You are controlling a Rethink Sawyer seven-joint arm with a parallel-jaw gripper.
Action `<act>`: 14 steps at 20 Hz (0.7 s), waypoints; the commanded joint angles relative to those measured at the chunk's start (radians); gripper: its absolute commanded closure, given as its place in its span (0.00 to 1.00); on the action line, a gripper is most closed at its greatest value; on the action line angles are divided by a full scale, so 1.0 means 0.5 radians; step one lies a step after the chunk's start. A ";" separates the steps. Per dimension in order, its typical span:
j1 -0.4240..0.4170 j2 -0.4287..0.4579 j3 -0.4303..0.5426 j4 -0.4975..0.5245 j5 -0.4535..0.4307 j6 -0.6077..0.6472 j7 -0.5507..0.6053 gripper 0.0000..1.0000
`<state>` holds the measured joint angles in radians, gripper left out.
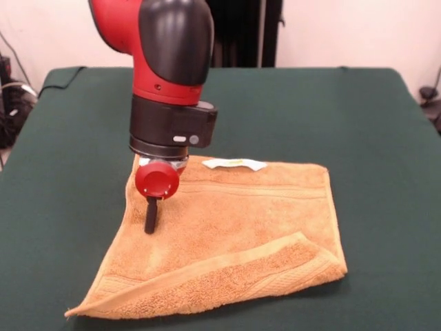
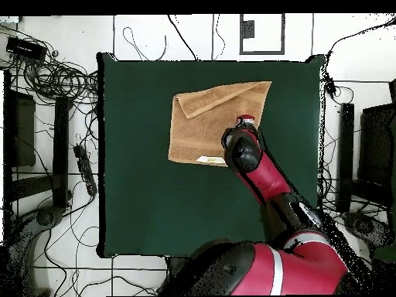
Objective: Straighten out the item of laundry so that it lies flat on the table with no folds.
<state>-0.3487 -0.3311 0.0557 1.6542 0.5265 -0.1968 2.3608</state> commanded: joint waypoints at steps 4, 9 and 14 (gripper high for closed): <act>0.016 0.169 0.244 0.368 -0.108 0.169 0.339 1.00; -0.025 0.142 0.268 0.424 -0.174 0.159 0.340 1.00; -0.035 0.121 0.271 0.453 -0.200 0.170 0.356 1.00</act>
<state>-0.3695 -0.3523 0.0632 1.7000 0.4657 -0.1968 2.3608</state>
